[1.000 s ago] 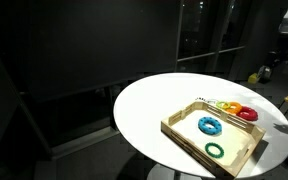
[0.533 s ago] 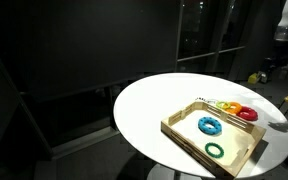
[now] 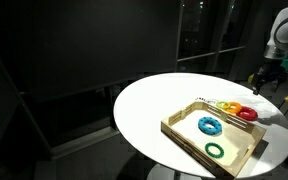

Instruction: Remove the red plush donut toy from the table and put it on the wooden tray.

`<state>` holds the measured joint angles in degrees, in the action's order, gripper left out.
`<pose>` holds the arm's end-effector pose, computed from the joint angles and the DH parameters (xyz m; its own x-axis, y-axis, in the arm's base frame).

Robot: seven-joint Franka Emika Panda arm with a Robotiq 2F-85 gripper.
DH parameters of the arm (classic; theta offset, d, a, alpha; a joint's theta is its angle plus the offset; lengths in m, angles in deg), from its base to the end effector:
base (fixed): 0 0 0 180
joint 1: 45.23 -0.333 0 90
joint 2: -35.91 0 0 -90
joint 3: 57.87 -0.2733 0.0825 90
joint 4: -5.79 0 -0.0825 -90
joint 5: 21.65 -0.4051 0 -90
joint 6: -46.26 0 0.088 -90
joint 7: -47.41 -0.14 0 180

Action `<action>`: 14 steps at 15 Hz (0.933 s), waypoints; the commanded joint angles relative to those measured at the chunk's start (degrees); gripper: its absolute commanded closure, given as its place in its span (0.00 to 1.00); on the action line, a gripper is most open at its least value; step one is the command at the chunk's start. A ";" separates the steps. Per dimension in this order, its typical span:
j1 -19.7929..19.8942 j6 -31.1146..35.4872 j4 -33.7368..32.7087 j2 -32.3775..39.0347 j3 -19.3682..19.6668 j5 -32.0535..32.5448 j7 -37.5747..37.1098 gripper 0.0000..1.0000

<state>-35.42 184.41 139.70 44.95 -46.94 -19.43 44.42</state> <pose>0.4760 -0.1853 0.1710 0.9237 -0.3748 -0.0791 -0.3711 -0.9268 0.0574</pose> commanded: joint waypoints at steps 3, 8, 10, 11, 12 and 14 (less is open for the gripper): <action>0.85 3.32 -1.91 5.80 -0.10 -2.29 0.72 0.00; 0.81 4.54 -3.18 10.23 0.25 -1.81 0.02 0.00; 0.82 4.79 -3.77 11.85 0.39 -1.77 -0.16 0.00; 0.90 4.87 -4.10 12.54 0.35 -2.02 -0.10 0.00; 0.94 4.96 -4.34 13.10 0.27 -2.20 0.01 0.00; 0.88 5.35 -4.62 13.83 0.12 -2.33 -0.04 0.00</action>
<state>-35.11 189.06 136.72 57.17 -46.44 -20.87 44.43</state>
